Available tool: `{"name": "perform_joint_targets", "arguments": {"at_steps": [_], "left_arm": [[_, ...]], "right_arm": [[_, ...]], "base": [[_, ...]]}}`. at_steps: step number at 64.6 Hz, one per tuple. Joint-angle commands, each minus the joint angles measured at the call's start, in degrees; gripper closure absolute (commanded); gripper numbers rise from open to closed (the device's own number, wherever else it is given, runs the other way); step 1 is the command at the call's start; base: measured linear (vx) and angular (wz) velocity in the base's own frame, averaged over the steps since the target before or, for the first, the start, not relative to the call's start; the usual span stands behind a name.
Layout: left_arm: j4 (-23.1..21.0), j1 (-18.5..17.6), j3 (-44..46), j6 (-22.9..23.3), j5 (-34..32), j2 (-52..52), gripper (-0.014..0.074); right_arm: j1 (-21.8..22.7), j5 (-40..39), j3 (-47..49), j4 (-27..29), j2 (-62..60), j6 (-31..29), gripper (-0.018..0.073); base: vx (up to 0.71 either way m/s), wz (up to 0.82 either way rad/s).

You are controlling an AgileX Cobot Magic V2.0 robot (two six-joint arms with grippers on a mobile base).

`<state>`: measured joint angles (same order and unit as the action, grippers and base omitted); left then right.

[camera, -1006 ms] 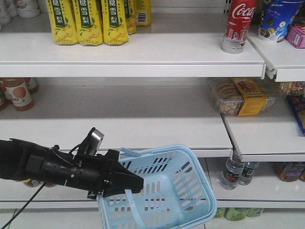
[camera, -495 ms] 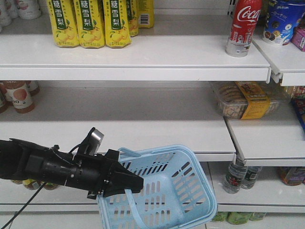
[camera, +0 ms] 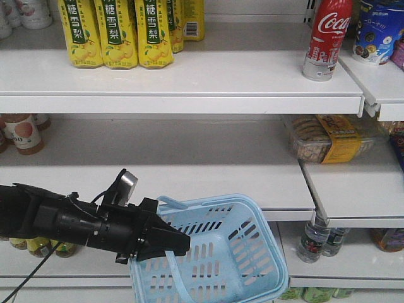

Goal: Place coke in basket with both arms
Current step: 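Approach the shelf with the red Coca-Cola bottle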

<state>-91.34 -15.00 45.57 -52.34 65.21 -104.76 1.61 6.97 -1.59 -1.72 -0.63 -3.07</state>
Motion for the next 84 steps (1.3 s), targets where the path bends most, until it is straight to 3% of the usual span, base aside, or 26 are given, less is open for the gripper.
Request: {"name": "perform_joint_targets", "arguments": {"at_steps": [1, 84], "left_arm": [[-3.83, -0.39, 0.87, -0.6, 5.69, 3.0, 0.0603], [-3.83, -0.39, 0.87, -0.6, 5.69, 3.0, 0.0603]], "right_arm": [[0.27, -4.48, -0.46, -0.21, -0.7, -0.32, 0.0569], [0.27, -4.48, -0.46, -0.21, -0.7, -0.32, 0.0569]], "base": [[0.05, 0.0], [0.03, 0.0]]}}
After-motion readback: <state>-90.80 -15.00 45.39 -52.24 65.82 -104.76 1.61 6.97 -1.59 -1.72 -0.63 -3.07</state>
